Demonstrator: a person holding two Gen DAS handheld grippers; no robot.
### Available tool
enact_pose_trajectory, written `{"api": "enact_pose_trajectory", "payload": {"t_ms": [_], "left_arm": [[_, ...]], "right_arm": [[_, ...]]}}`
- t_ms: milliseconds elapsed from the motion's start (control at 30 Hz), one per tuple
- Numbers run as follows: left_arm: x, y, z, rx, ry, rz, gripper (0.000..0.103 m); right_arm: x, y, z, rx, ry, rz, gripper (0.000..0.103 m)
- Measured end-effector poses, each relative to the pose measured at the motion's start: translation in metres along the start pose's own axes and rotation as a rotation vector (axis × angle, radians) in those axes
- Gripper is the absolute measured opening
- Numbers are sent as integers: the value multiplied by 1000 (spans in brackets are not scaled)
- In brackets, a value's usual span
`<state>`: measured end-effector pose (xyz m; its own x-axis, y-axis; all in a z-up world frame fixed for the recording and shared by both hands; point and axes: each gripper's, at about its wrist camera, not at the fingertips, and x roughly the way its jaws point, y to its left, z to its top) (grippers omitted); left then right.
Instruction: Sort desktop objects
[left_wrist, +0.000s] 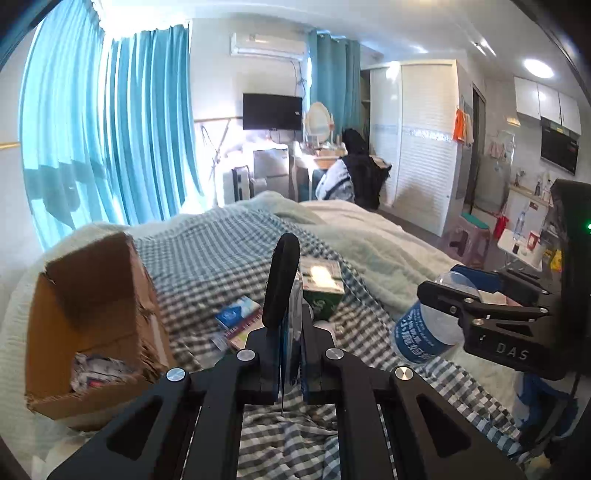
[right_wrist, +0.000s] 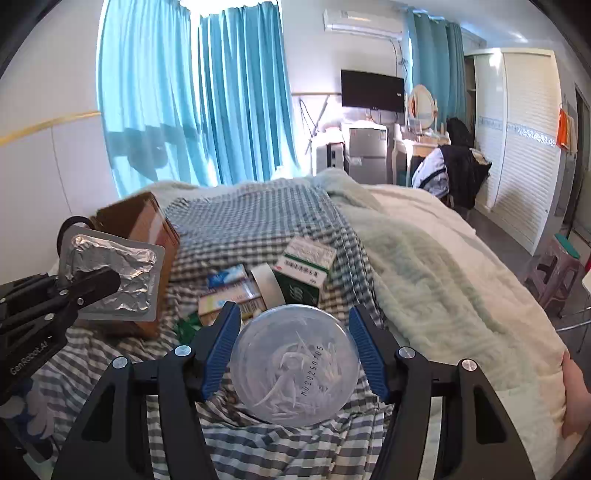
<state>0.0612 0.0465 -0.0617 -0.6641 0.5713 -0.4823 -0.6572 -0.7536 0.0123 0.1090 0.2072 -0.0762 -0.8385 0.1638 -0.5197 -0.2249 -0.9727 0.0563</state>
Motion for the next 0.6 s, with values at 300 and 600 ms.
{"api": "enact_pose_trajectory", "payload": {"t_ms": [300, 600], "left_arm": [[-40, 27, 25, -7, -100, 60, 7], [-59, 62, 26, -47, -139, 108, 7]], "right_arm": [[-38, 42, 36, -53, -133, 9, 27], [6, 56, 29, -75, -1, 23, 50]]}}
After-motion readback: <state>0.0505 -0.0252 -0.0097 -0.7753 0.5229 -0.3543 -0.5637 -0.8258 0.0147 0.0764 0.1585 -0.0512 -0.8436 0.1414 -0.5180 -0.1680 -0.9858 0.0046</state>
